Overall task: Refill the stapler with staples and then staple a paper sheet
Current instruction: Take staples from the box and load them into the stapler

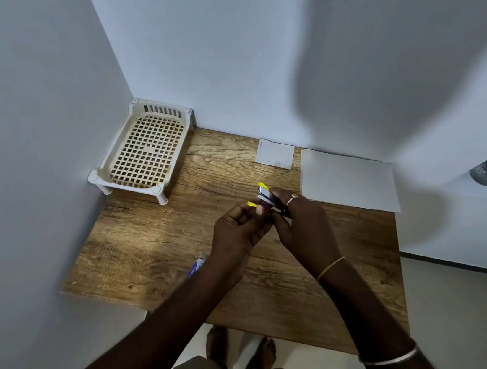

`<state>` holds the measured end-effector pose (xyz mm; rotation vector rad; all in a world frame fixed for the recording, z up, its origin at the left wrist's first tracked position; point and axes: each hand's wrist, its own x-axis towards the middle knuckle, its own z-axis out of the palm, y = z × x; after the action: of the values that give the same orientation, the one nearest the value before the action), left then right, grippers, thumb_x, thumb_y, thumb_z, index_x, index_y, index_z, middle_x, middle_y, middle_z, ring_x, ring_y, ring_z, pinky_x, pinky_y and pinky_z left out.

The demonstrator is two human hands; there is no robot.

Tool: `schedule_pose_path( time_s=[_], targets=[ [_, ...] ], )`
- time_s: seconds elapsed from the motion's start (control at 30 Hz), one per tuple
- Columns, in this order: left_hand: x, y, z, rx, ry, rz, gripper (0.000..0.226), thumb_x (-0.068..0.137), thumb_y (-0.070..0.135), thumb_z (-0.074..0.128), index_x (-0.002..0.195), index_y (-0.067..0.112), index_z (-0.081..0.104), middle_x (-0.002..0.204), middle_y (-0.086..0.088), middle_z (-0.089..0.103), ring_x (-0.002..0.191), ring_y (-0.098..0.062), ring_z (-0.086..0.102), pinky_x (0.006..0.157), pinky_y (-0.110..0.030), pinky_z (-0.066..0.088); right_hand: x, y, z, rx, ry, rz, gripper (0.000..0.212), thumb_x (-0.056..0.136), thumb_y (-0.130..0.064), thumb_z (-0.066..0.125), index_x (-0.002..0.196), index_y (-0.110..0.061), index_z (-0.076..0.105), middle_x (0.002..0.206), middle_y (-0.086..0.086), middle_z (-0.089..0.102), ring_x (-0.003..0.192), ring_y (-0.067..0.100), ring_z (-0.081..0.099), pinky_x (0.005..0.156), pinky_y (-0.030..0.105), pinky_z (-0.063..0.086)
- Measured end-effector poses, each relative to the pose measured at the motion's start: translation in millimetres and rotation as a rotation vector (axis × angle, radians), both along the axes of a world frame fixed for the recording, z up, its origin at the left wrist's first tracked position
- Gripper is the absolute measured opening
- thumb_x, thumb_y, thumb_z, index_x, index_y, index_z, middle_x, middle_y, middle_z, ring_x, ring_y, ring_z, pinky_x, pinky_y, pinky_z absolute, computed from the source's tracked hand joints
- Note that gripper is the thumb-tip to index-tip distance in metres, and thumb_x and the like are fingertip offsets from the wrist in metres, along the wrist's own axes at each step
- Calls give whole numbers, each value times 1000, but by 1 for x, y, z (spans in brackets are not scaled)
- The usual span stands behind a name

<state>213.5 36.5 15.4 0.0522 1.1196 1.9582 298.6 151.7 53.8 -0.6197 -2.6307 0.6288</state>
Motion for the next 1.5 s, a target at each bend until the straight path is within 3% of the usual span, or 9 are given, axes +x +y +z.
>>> schedule_pose_path(
  time_s=[0.17,0.5,0.63,0.8,0.93,1.1,1.27,1.4,1.5],
  targets=[
    [-6,-2,7,12,60,0,44,84,11,69,128,4,62,106,-16,73,97,-22,73,94,-37,59,4,3,-4,-149,49,-34,43,87,-24,76,129,-19,66,110,1,75,95,16,69,84,37,56],
    [-6,2,5,-28,39,30,20,98,2,57,116,1,66,103,-13,75,93,-21,74,79,-28,62,11,13,-5,-535,-31,-71,35,80,-36,83,113,-31,72,91,-10,73,77,1,69,64,16,53],
    [-5,4,1,-19,30,42,22,100,1,55,120,-1,64,100,-4,79,97,-17,75,84,-28,61,17,18,-9,-897,4,-27,28,94,-35,69,116,-18,74,91,5,78,76,17,75,66,30,62],
    [-7,-1,-3,-87,133,-54,26,100,11,60,121,-1,68,114,-14,76,109,-26,72,90,-34,60,25,23,-14,-1318,74,-122,28,98,-25,59,113,-6,74,95,14,75,74,15,67,65,24,56],
    [-19,-5,-3,-205,298,-204,31,99,33,63,110,7,76,105,-14,78,103,-27,75,86,-35,61,31,25,-14,-1051,47,-163,19,95,-21,68,107,-9,77,88,11,77,77,19,72,70,25,59],
    [-36,-8,-6,-284,505,-363,40,91,24,76,127,7,69,110,-9,78,102,-23,76,84,-35,62,39,22,-17,-575,-32,-149,20,93,-17,71,112,-18,77,91,0,76,83,14,70,75,24,55],
    [-39,-11,-19,-359,904,-517,53,78,28,88,127,21,71,104,8,79,96,-2,74,85,-19,58,52,19,-37,-257,-29,-50,30,83,-12,80,112,-17,76,101,-4,75,89,2,62,76,3,39],
    [-30,-9,-39,-480,1130,-569,59,74,33,90,129,24,69,116,10,74,103,2,68,91,-23,55,63,19,-65,-91,-183,25,38,80,-5,79,117,-16,72,107,5,72,91,23,68,75,31,52],
    [-22,-5,-55,-503,1308,-581,56,73,31,89,125,20,71,119,4,69,107,-9,64,91,-28,50,70,18,-85,31,-268,30,39,79,-7,78,115,-19,71,106,4,70,89,25,67,70,34,53]
  ],
)
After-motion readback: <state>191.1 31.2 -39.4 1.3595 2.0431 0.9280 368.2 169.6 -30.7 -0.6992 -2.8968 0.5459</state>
